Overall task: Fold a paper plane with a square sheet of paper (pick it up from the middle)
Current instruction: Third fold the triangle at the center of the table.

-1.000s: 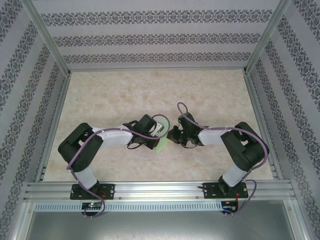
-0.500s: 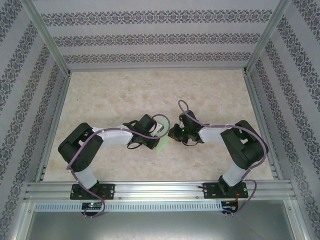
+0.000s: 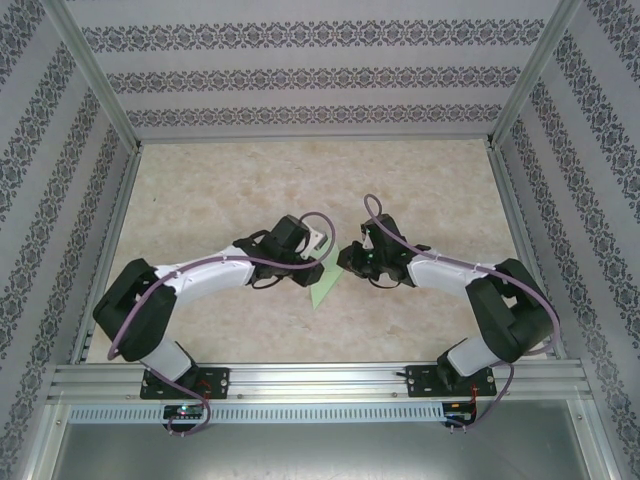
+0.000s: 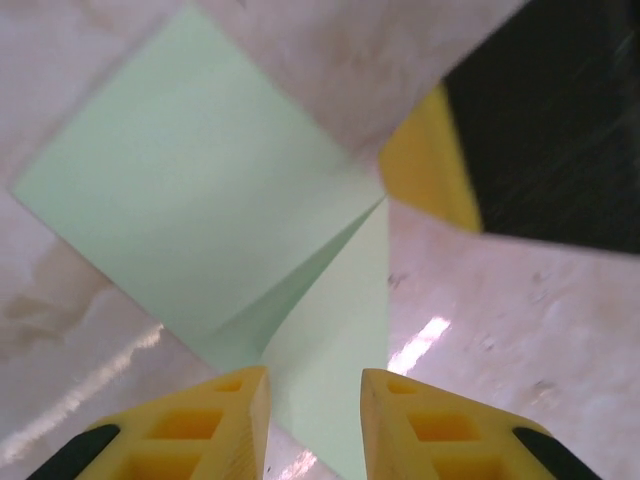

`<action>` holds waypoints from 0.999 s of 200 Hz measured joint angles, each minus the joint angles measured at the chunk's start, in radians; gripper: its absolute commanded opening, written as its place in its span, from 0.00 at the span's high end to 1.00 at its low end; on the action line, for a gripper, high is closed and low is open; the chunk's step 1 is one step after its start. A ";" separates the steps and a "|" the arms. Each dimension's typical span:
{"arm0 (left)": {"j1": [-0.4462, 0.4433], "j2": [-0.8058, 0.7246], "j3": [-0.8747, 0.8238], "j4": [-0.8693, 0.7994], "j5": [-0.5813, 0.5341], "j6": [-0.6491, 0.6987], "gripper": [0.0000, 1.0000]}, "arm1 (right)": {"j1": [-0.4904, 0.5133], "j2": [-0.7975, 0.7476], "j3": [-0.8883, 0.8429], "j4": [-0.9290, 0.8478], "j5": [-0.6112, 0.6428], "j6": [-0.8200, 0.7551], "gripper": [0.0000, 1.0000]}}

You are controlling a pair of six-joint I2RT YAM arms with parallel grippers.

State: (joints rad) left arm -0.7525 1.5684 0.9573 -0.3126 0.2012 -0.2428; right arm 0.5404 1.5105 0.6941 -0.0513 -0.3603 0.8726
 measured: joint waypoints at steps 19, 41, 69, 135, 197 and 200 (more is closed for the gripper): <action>0.000 -0.019 0.020 -0.002 0.004 -0.006 0.84 | -0.002 -0.019 -0.006 -0.010 0.012 -0.005 0.71; 0.000 -0.022 0.022 -0.004 0.051 -0.010 0.89 | -0.011 -0.036 -0.035 -0.009 0.015 -0.003 0.68; 0.000 -0.004 0.023 -0.003 0.142 -0.009 0.93 | -0.013 -0.036 -0.065 0.001 0.014 0.000 0.66; 0.000 0.152 0.026 -0.011 0.148 -0.024 0.97 | -0.012 0.034 -0.072 0.067 -0.023 0.012 0.65; 0.000 0.152 0.017 -0.010 0.122 -0.025 0.97 | -0.005 0.108 -0.053 0.135 -0.072 0.019 0.65; 0.000 0.152 0.016 -0.010 0.122 -0.025 0.97 | -0.003 0.109 -0.049 0.138 -0.075 0.019 0.65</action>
State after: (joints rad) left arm -0.7525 1.7203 0.9733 -0.3229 0.3233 -0.2680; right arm 0.5369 1.6199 0.6453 0.0864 -0.4355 0.8917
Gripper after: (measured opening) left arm 0.061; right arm 0.353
